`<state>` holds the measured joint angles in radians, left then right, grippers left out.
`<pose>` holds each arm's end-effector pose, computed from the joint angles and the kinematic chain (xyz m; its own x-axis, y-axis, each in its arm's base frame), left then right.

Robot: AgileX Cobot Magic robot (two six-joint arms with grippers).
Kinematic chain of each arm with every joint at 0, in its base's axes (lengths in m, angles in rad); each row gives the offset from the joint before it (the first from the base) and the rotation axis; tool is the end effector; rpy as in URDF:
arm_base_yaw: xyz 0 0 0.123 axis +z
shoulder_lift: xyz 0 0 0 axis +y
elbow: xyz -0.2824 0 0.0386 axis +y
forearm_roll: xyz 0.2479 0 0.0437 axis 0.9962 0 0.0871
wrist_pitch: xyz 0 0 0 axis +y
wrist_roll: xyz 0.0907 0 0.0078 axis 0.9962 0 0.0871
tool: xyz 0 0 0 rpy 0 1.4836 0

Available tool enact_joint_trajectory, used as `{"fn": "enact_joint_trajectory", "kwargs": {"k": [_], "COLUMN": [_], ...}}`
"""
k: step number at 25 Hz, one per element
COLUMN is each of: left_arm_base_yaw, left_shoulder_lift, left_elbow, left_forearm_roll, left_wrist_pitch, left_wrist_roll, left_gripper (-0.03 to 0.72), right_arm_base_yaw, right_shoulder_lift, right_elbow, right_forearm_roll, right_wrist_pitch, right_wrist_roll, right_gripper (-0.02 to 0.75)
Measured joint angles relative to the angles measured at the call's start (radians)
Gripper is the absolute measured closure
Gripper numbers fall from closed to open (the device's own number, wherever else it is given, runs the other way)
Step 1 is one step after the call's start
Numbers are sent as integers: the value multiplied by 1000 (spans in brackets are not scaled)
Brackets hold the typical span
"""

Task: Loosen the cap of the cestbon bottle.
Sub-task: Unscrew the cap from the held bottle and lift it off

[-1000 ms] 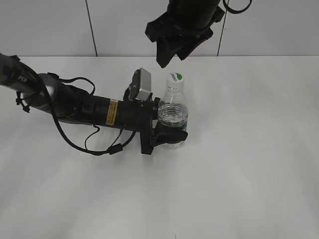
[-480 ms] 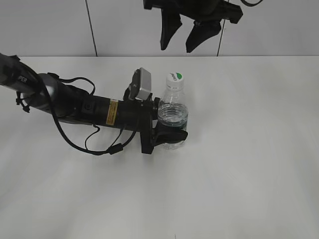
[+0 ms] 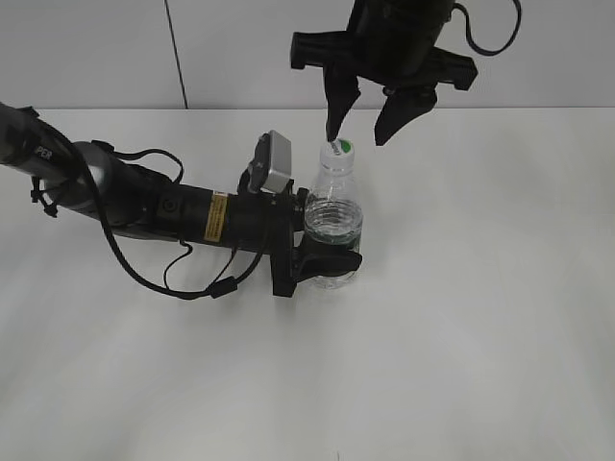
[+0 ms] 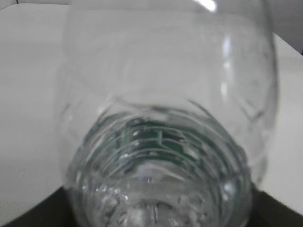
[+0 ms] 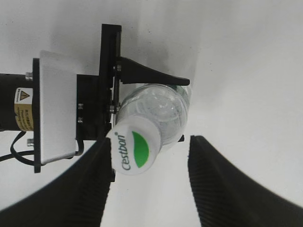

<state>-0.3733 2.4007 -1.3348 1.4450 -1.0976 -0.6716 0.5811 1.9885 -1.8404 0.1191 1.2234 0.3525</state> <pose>0.3657 -0.2295 0.0604 -0.0488 0.3154 -0.9477 0.9988 0.0164 -0.0460 0.3514 0.2430 0.2853 -0.9593 -0.1745 -0.2220 -0.2214 0.9527 0.2080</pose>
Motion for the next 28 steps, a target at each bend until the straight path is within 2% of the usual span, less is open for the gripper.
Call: {"fn": "enact_joint_trajectory", "kwargs": {"k": [28], "left_arm_base_yaw": [0], "left_shoulder_lift": [0], "left_elbow": [0], "left_forearm_roll": [0], "left_wrist_pitch": [0], "left_wrist_roll": [0], "left_gripper": [276], "right_arm_base_yaw": [-2], "right_shoulder_lift": [16], "right_elbow": [-2], "right_forearm_roll": [50], "right_wrist_pitch": [0], "right_wrist_roll": [-6], "right_gripper": [339]}}
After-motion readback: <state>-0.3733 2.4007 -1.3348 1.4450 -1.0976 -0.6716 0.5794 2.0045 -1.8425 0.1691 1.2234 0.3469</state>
